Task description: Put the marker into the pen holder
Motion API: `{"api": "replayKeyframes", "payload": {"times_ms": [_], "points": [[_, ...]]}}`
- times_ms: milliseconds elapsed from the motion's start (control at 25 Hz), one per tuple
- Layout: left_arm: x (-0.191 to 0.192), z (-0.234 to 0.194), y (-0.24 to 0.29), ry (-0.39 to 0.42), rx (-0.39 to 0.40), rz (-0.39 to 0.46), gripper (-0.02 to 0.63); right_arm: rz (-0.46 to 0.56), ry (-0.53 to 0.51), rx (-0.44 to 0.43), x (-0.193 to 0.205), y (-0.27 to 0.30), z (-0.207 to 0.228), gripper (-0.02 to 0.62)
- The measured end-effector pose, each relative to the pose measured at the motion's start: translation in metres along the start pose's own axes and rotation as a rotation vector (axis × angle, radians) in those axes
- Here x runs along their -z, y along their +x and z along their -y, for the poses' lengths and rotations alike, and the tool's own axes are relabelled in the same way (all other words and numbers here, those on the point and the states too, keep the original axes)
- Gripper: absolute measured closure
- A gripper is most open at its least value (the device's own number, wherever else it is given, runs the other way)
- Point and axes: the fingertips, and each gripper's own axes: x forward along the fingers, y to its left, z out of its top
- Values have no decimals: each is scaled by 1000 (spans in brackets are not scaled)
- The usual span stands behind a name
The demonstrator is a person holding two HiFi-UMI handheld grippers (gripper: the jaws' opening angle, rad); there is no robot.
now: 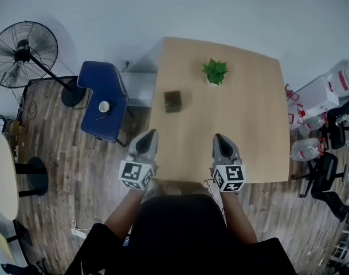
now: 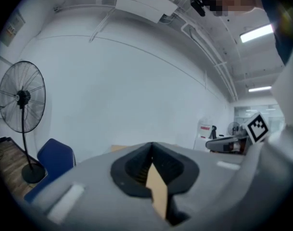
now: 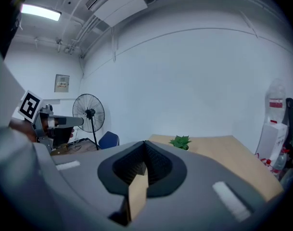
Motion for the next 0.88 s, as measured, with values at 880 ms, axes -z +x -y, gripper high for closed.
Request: {"api": "replayKeyframes", "payload": {"times_ms": [880], "points": [[2, -53, -126, 8, 134, 38, 603, 75, 2, 107, 1, -31, -159, 592]]}}
